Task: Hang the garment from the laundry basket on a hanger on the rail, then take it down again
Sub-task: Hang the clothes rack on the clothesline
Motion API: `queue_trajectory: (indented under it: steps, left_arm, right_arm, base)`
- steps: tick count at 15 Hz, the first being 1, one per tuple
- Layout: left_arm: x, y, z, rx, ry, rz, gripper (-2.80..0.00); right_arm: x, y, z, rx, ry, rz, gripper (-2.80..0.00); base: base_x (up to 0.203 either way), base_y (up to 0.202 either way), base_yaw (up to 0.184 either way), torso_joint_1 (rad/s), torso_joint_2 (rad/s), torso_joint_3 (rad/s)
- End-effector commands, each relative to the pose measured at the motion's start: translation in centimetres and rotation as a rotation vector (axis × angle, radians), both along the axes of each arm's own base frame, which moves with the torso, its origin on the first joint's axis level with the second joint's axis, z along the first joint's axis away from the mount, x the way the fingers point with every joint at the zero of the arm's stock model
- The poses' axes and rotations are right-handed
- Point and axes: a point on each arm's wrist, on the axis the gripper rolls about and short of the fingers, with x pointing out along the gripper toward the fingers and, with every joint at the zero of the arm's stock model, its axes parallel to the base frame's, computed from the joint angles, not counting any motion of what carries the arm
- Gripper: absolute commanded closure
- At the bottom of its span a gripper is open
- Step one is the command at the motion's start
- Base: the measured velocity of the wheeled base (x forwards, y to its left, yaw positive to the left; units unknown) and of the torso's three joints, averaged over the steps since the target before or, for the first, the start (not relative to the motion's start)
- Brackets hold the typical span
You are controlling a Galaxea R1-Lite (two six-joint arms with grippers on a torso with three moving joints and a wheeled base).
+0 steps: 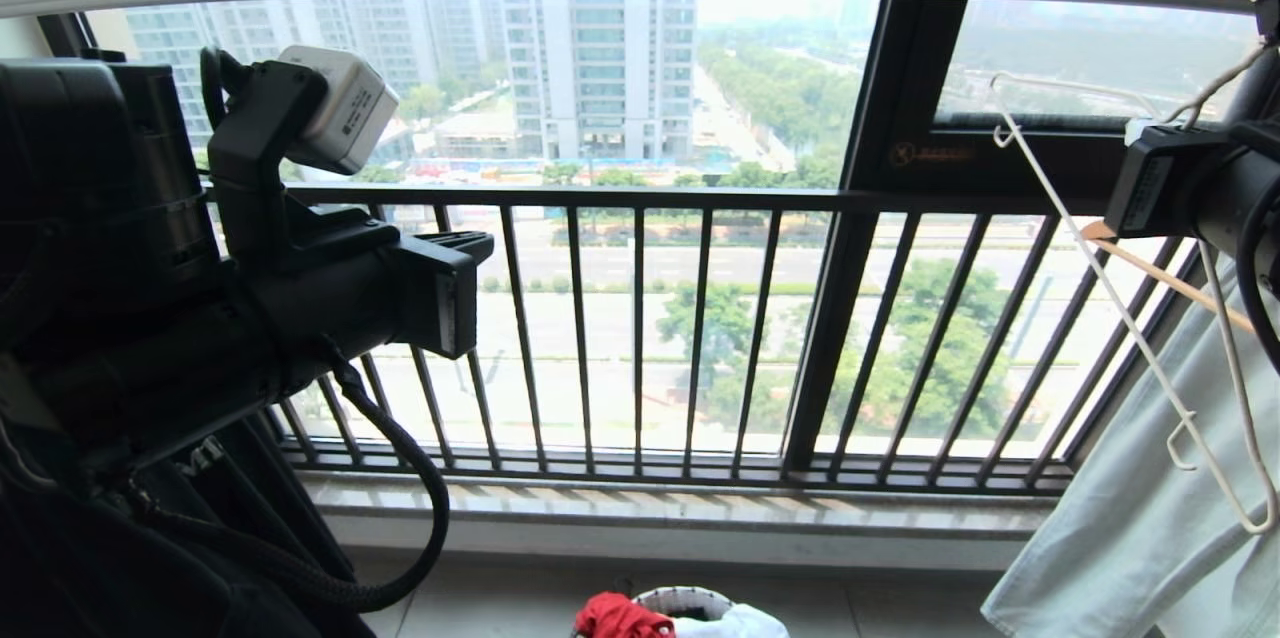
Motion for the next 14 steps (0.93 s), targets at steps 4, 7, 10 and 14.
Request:
queue_trajectory:
  steps: [4, 7, 10, 14]
  left_arm:
    - [-0.2, 0.2, 0.3, -0.009, -0.012, 0.002, 0.0]
    - [-0.3, 0.2, 0.3, -0.009, -0.012, 0.001, 0.0]
    - [-0.2, 0.2, 0.3, -0.009, -0.012, 0.002, 0.0]
    - [-0.2, 0.2, 0.3, -0.009, -0.012, 0.002, 0.0]
  right_arm:
    - [1.9, -1.2, -0.3, -0.01, 0.016, -0.053, 0.0]
    - [2.8, -1.0, -0.1, -0.017, 0.015, -0.021, 0.0]
    - [3.6, -0.9, -0.5, -0.025, 0.031, -0.009, 0.0]
    - [4.4, -0.9, -0.4, -0.058, 0.036, 0.018, 0.0]
  base:
    - [0.0, 0.0, 0.0, 0.0, 0.0, 0.0]
    - [0.0, 0.0, 0.0, 0.0, 0.0, 0.0]
    - [0.0, 0.0, 0.0, 0.0, 0.0, 0.0]
    - [0.0, 0.0, 0.0, 0.0, 0.0, 0.0]
